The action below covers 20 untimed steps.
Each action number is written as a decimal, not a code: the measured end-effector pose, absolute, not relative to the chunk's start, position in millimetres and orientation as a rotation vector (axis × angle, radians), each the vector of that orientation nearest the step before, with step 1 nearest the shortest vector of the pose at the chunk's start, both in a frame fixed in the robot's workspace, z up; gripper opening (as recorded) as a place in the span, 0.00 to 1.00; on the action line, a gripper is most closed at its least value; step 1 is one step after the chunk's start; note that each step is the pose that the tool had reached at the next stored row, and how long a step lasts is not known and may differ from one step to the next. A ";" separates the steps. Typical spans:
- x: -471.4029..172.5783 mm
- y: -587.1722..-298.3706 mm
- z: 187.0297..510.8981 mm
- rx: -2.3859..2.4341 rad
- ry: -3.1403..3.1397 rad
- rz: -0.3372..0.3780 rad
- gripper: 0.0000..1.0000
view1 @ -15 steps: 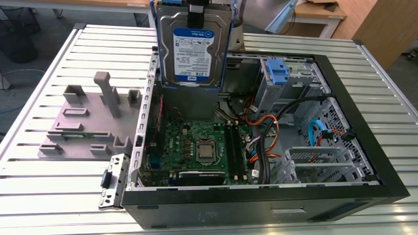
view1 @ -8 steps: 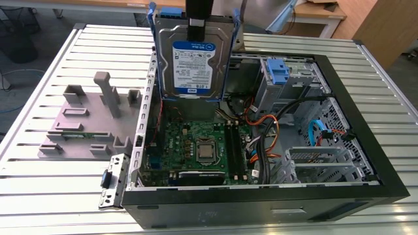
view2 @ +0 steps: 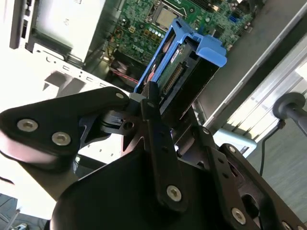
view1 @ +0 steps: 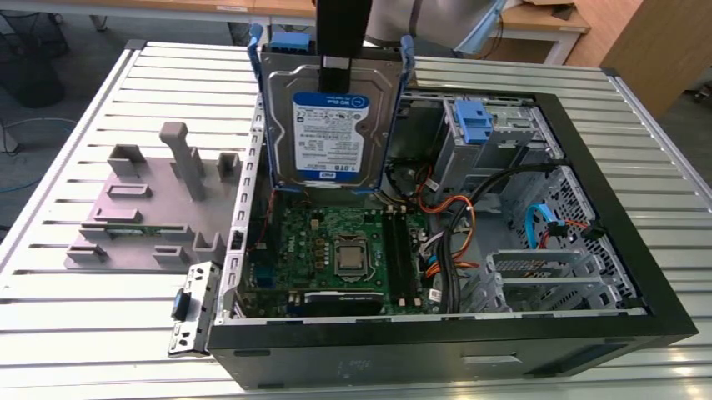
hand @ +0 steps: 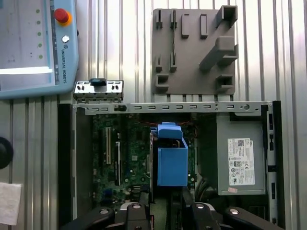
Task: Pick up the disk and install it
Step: 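Pick up the disk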
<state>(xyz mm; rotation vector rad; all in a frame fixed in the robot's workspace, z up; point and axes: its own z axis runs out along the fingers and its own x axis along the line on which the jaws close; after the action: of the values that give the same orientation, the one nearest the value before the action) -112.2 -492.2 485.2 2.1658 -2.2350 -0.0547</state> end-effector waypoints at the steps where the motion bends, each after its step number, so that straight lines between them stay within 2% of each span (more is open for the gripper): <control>1: -112.1 -495.1 484.8 2.166 -2.235 -0.055 0.35; 13: -111.3 -527.5 479.7 2.166 -2.235 -0.055 0.35; 20: -104.6 -531.8 477.8 2.166 -2.235 -0.055 0.35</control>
<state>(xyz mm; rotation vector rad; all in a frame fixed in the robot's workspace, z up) -104.6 -531.8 477.8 2.1657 -2.2352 -0.0547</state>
